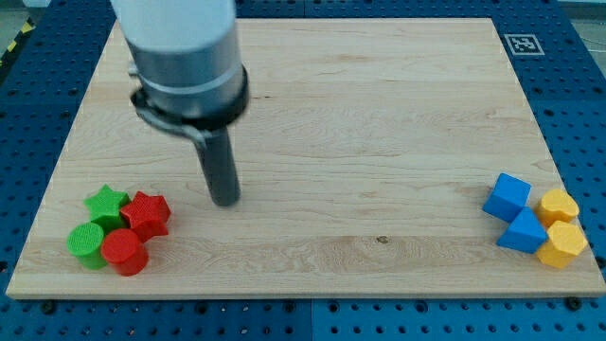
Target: Point your arm towards bottom left corner of board
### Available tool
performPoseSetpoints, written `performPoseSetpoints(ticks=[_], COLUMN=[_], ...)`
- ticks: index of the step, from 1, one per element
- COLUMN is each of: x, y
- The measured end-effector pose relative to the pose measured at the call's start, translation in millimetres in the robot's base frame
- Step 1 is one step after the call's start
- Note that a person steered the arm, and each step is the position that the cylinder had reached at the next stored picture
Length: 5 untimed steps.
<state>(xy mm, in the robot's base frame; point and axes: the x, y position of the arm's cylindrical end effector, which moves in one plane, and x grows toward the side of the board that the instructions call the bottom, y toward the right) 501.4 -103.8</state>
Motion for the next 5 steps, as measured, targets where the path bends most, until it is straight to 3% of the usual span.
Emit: performPoseSetpoints(ticks=[1, 3, 5], x=[-26, -20, 69], y=[-46, -186, -199])
